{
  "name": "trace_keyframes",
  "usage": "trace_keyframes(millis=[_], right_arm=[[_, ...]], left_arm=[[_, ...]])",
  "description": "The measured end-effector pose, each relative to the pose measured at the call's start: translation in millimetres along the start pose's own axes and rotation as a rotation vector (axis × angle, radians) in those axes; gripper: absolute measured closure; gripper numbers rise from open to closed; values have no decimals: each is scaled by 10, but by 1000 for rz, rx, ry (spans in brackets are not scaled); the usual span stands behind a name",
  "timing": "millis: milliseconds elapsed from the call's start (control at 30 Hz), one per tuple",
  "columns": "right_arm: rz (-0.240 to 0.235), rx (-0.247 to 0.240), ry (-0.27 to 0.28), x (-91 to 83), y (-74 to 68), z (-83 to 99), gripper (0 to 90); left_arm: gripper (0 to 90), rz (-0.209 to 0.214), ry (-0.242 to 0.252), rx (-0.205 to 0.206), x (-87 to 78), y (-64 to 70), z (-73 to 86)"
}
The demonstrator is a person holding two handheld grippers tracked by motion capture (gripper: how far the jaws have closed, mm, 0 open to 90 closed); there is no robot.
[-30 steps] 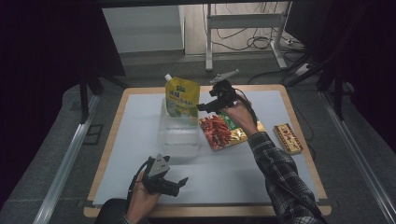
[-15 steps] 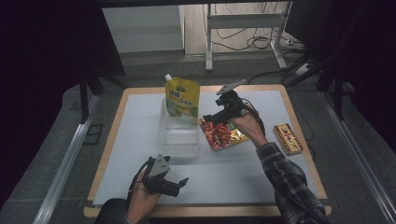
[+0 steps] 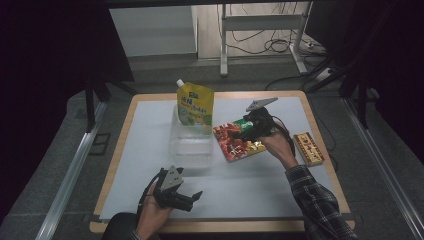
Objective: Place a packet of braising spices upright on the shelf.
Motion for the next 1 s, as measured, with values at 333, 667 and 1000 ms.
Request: trace_keyframes(millis=[333, 667, 1000], right_arm=[[15, -6, 5, -127, -34, 224, 41], [62, 12, -18, -183, 41, 395, 38], [149, -12, -70, -240, 239, 629, 34]], left_arm=[[0, 0, 1, 1, 8, 8, 0], [0, 4, 2, 4, 11, 17, 0], [0, 8, -9, 12, 24, 23, 8]])
Point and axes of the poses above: each handheld gripper's, and its own axes: x roughly forward along the jaws, z roughly out of its underside, y roughly to its right, the point moved 4 cm from there along x, roughly forward along the jaws, and after that the axes turned 3 degrees about y, right-handed, at the moved point
